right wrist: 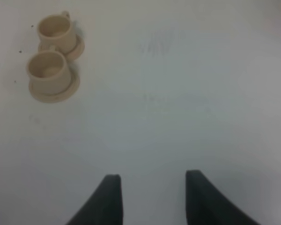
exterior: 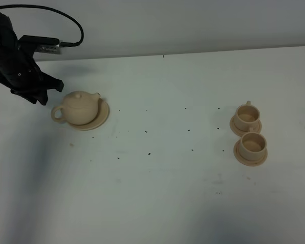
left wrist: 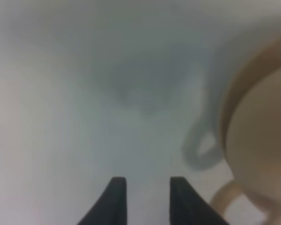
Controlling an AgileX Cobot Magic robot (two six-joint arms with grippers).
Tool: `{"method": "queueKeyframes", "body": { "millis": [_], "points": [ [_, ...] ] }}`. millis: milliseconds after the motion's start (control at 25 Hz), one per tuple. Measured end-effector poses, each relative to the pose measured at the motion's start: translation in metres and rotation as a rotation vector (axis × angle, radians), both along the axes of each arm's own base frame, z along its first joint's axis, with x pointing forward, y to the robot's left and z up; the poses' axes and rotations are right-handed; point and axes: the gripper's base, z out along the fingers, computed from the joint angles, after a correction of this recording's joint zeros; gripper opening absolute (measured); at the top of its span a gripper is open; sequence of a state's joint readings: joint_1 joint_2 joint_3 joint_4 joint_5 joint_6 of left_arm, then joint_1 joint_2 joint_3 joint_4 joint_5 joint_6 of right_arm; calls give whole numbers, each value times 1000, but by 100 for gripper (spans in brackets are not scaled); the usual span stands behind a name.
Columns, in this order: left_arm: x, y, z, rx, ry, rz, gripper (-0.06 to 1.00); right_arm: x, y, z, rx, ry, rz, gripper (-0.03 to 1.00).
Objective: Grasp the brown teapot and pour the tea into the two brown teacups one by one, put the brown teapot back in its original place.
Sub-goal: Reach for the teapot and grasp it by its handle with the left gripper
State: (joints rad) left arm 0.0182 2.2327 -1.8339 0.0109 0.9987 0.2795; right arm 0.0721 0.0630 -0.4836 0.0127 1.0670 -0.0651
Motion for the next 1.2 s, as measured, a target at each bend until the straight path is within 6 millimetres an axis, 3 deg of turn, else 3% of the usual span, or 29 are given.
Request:
{"method": "queueKeyframes", "body": {
  "millis": [360,760,1200],
  "points": [
    [-23,-22,38,-165,60,-462,25,0,0,0,0,0,0,33],
    [-25,-23,40,-20,89,-535,25,0,0,0,0,0,0,33],
    [-26,-48,40,38,105,-496,25,0,0,0,0,0,0,33]
  ]
}}
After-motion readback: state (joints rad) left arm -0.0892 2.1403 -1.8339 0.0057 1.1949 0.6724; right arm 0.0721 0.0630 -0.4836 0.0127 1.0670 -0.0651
